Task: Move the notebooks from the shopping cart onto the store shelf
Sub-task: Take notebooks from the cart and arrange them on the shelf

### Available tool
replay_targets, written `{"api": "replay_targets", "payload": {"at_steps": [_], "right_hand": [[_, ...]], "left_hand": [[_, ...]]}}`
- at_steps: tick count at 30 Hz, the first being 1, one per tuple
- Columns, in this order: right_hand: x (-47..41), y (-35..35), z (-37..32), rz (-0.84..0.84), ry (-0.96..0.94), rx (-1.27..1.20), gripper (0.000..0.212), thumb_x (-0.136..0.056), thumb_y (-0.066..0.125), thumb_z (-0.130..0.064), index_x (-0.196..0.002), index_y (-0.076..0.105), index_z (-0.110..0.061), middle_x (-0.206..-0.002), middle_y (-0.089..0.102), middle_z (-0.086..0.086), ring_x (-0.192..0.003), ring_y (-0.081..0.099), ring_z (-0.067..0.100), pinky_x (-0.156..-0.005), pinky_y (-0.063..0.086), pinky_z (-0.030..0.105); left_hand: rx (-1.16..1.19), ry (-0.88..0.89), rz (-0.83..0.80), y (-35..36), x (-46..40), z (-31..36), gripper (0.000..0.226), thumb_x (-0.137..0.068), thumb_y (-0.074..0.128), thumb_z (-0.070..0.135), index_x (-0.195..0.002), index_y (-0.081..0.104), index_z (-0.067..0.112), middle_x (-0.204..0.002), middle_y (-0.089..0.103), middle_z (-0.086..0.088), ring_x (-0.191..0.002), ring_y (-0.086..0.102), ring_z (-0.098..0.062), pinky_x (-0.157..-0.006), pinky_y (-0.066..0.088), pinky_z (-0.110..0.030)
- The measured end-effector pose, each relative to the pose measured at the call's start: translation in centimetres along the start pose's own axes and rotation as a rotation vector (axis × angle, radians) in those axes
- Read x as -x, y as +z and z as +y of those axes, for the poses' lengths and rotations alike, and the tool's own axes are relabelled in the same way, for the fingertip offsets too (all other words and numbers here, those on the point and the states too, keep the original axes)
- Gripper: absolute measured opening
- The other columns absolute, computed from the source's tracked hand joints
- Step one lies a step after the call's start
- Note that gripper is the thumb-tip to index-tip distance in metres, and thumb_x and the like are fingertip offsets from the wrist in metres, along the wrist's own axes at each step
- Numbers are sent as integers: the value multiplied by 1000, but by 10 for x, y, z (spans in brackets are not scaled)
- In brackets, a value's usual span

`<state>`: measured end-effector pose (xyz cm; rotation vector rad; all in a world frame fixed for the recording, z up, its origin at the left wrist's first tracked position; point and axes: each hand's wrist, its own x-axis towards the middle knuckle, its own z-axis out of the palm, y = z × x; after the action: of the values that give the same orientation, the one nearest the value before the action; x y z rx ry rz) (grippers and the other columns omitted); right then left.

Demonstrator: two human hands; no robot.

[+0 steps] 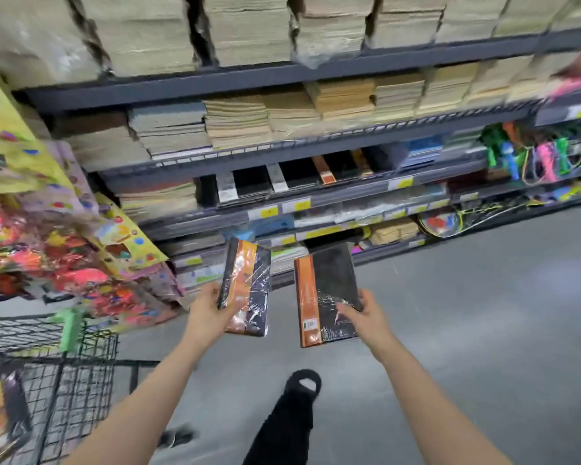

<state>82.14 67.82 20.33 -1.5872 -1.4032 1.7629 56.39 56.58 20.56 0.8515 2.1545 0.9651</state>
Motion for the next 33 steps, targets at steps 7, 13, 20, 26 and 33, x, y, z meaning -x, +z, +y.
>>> {"api": "replay_targets", "payload": {"at_steps": [7,13,20,26,33], "right_hand": [[-86,-72,-29,25,-26,-12,22,-88,58,-10,-107,46,-10,-101,63,12,-84,64,22,-64,54,25],[-150,-128,-57,-1,0,7,26,-88,58,-14,-111,45,-14,-97,62,1,-87,63,16,-73,52,29],[-196,-169,-89,-81,-1,10,28,-88,58,-13,-113,45,-12,-100,63,3,-86,63,12,-63,51,18],[-241,-189,-115,-155,-63,79,19,-86,61,-14,-103,53,-17,-105,64,6,-97,62,22,-84,50,33],[-293,-176,-121,-200,-73,30,29,-86,61,-22,-113,51,-22,-102,65,-8,-98,59,8,-77,42,25]], "left_hand": [[10,-41,36,78,-67,41,37,-72,79,22,-92,50,10,-82,62,-6,-73,58,-26,-62,41,-33],[27,-113,51,135,-110,82,40,-71,79,21,-92,49,7,-86,67,-11,-77,63,-31,-64,45,-37],[122,-167,98,166,-130,126,31,-75,76,16,-89,48,15,-80,65,-2,-68,63,-20,-56,49,-32],[311,-267,239,195,-119,131,32,-79,72,7,-100,49,0,-90,71,-12,-76,68,-22,-73,54,-41],[411,-267,369,213,-137,137,33,-79,72,13,-101,51,3,-84,69,-8,-74,67,-24,-69,54,-39]]}}
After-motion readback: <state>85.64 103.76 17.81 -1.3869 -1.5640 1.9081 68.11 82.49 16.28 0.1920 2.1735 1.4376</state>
